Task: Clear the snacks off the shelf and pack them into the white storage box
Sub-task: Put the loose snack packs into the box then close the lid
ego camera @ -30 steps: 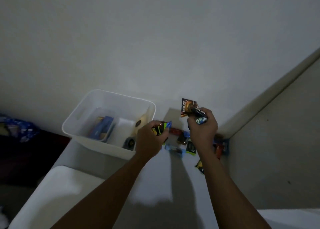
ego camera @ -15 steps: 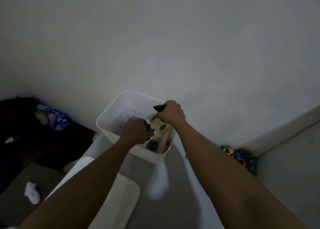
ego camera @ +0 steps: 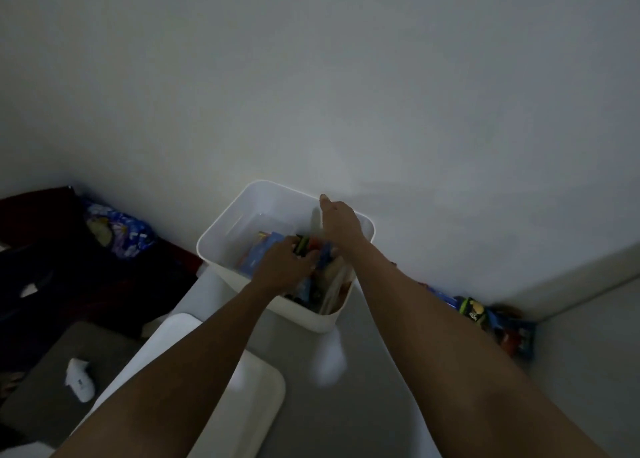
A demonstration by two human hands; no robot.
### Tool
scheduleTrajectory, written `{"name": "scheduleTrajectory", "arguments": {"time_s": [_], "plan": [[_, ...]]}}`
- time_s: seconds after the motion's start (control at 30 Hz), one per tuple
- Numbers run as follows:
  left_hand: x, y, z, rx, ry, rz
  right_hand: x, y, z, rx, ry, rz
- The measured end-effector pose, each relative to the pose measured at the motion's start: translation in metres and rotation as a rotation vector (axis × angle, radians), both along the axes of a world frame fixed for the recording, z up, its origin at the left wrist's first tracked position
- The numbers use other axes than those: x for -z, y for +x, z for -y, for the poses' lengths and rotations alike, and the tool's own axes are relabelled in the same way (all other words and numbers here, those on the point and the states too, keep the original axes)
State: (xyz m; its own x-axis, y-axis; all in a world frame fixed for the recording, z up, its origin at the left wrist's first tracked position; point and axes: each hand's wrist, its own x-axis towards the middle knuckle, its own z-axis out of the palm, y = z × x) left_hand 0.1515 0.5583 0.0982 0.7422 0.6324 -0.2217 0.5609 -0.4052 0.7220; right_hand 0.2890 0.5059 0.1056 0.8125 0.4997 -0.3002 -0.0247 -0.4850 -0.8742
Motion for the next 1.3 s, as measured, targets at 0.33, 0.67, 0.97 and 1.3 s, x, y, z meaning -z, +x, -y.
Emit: {"name": "scheduleTrajectory", "arguments": {"time_s": [0.33, 0.67, 0.97, 1.3], "plan": [[-0.004, 0.039, 0.026, 0.037, 0.128, 0.154, -0.004, 0.019, 0.085, 0.351, 0.157, 0.148], [0.032, 0.101, 0.133, 0.626, 0.389, 0.24, 0.086, 0.022, 0.275, 0.6, -0.304, 0.28], [0.114, 0.127, 0.129, 0.761, 0.481, -0.388, 0.174, 0.033, 0.347, 0.52, -0.539, 0.305], [0.172, 0.128, 0.136, 0.821, 0.431, -0.143, 0.197, 0.04, 0.338, 0.407, -0.569, 0.518]]}}
